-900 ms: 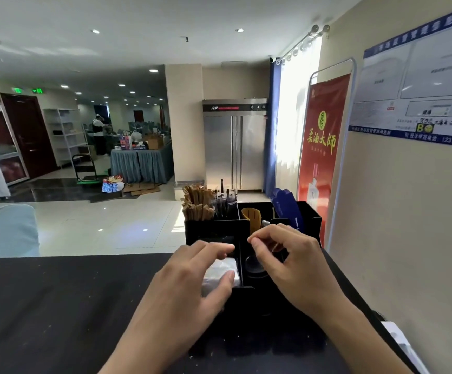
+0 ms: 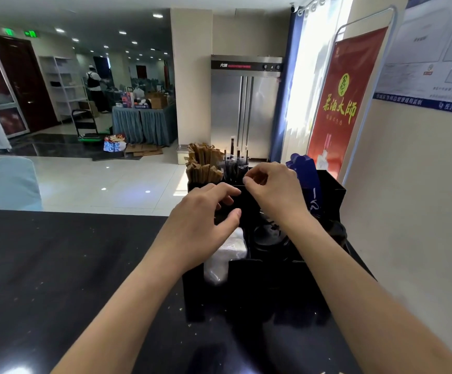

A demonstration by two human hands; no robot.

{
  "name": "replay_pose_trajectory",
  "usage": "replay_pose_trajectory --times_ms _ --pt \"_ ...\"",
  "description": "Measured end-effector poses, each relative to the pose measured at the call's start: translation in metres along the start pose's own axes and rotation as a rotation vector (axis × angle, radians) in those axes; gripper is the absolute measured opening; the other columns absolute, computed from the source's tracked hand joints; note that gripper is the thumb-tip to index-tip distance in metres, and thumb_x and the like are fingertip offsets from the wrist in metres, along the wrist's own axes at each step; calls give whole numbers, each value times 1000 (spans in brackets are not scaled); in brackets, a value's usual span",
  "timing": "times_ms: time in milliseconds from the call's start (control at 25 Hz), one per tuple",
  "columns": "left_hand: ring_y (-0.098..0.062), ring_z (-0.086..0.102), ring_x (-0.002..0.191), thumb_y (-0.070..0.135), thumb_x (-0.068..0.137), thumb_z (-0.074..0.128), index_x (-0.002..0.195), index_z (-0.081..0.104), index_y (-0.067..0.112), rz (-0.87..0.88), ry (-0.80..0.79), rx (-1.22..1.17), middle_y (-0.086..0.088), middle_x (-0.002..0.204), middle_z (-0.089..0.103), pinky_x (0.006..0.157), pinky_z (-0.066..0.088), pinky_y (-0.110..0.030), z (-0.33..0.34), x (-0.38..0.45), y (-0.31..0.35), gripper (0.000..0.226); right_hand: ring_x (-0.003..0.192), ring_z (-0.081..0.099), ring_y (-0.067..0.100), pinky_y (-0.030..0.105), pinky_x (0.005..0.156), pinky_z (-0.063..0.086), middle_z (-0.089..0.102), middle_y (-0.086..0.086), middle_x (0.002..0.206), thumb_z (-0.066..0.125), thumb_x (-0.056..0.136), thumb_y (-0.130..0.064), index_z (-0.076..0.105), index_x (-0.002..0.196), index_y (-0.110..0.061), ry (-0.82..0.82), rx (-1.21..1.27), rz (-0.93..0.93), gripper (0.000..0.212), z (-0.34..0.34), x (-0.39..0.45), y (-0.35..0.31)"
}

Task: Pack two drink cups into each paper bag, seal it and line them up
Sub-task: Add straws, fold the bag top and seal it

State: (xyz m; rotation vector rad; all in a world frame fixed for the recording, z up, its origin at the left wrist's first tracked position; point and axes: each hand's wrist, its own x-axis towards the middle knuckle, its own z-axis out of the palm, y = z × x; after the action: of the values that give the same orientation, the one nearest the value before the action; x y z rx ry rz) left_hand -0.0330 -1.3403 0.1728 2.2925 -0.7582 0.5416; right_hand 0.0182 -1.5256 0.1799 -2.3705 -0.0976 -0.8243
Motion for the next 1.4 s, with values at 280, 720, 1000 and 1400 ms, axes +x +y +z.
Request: replay_pose_trajectory --times_ms 280,720,1000,1400 --pt "-5 60 90 27 95 64 122 65 27 -41 96 -58 13 99 64 80 52 -23 11 12 -17 28 115 54 29 40 97 44 62 8 121 67 88 -54 76 111 -23 -33 -374 116 40 45 49 0" --pt "2 59 88 25 95 64 118 66 29 -91 84 -133 19 91 61 73 47 -10 18 2 -33 24 118 58 25 44 104 41 72 -4 114 80 80 -49 77 94 -35 -174 -47 276 21 63 71 13" --pt "1 59 89 24 95 65 120 65 29 -78 52 -157 18 92 63 72 45 -9 23 2 -29 26 117 58 24 47 107 39 72 -3 111 74 85 -47 76 102 -31 -179 -57 186 23 63 68 12" --pt "0 61 86 23 95 64 118 66 29 -78 60 -155 17 90 64 70 45 -10 16 -5 -28 24 90 69 13 33 87 57 73 -4 93 84 81 -23 74 104 -21 -104 251 176 25 44 61 19"
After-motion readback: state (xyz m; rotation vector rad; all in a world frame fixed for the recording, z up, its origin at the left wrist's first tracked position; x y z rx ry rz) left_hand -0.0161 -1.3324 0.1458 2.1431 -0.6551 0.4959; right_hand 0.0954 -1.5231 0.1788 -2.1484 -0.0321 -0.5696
